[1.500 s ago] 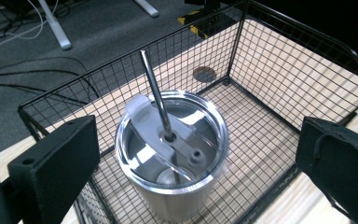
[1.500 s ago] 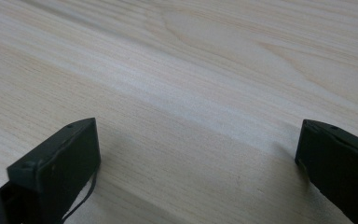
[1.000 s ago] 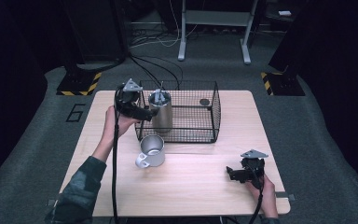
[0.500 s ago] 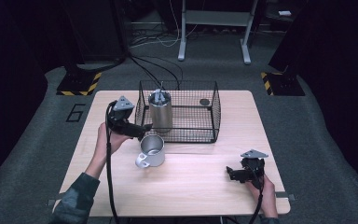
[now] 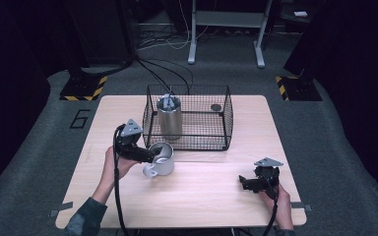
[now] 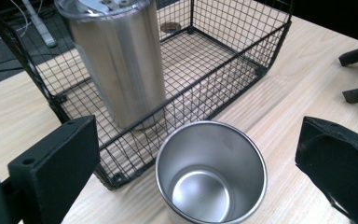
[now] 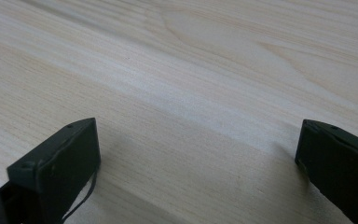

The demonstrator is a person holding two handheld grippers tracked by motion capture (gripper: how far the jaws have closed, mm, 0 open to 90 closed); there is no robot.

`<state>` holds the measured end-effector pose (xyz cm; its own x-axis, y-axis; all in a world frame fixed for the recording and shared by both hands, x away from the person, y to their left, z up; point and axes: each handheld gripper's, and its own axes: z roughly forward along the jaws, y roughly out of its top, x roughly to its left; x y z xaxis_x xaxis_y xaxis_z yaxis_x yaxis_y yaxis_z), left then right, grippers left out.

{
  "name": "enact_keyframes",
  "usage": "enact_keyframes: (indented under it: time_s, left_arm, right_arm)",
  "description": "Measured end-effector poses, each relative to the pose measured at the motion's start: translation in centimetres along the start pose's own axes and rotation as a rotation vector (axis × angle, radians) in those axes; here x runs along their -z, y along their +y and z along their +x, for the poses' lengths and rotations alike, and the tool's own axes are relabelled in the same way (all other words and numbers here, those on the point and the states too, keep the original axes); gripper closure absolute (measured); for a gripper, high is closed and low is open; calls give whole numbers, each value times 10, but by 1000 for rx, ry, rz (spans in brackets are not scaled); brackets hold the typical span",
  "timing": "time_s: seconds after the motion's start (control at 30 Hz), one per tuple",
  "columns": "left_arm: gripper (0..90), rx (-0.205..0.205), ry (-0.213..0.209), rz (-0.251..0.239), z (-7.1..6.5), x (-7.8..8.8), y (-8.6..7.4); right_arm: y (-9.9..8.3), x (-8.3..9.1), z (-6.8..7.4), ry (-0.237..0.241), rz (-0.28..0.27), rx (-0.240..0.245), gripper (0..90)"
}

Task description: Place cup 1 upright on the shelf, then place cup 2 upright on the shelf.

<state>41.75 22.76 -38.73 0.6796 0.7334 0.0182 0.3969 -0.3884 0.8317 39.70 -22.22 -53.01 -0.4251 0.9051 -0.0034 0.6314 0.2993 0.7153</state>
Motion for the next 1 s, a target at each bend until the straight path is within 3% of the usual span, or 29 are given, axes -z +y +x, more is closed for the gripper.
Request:
enact_keyframes:
  time_s: [0.23,0.63,0.97,1.0]
  left_arm:
    - [0,4,18,28,-7,-11,-12]
    - [0,15,-3,86,-12,-31,-25]
    - [1,24,0,105,-13,-45,-30]
    - [6,31,3,87,-14,-47,-30]
  right_arm:
    - [0,0,0,0,0,-1,0]
    - [0,0,0,0,0,1,0]
    - [0,0,0,1,0,0,0]
    - [0,0,0,1,0,-1,0]
